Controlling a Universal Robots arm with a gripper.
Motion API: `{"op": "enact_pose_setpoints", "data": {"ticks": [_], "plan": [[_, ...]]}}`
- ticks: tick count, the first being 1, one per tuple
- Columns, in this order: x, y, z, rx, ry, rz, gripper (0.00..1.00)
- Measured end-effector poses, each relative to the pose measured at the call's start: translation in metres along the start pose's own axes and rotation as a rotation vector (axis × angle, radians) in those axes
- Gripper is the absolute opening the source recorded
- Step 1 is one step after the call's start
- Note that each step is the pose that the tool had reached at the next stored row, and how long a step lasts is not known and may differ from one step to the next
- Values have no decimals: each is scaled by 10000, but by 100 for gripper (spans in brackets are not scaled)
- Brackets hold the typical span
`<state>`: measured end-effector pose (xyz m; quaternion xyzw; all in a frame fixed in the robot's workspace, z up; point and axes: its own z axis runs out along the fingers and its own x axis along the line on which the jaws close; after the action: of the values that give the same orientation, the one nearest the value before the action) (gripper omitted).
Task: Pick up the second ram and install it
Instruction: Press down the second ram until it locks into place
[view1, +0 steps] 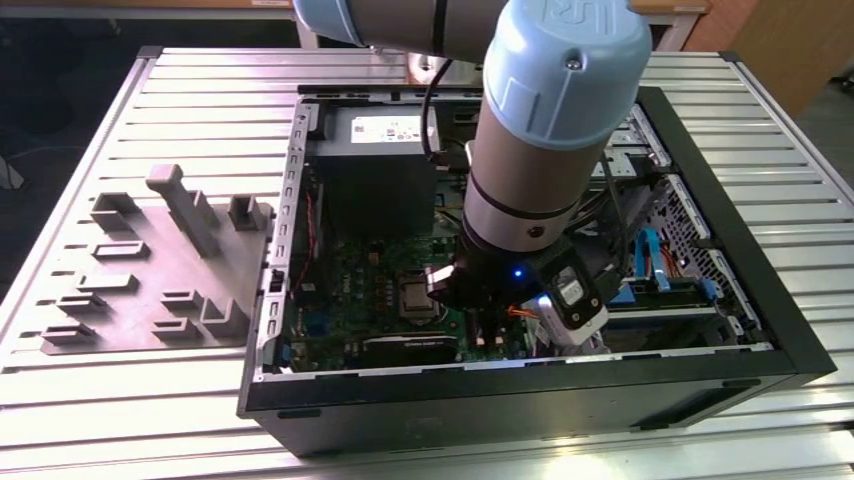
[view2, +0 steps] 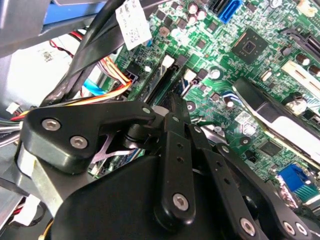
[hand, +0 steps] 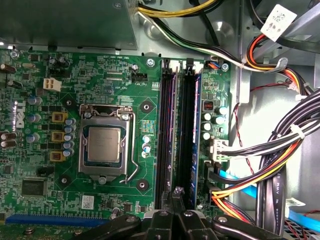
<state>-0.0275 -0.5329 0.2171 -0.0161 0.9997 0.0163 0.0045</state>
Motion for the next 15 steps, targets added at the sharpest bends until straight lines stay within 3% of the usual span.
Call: {"op": "enact_pose_setpoints", "data": {"ticks": [6, 12, 15], "plan": [[-1, 4, -19, -27, -10, 0, 10], [-2, 7, -183, -3, -2, 1, 10], [-2, 7, -194, -5, -2, 1, 10]]}}
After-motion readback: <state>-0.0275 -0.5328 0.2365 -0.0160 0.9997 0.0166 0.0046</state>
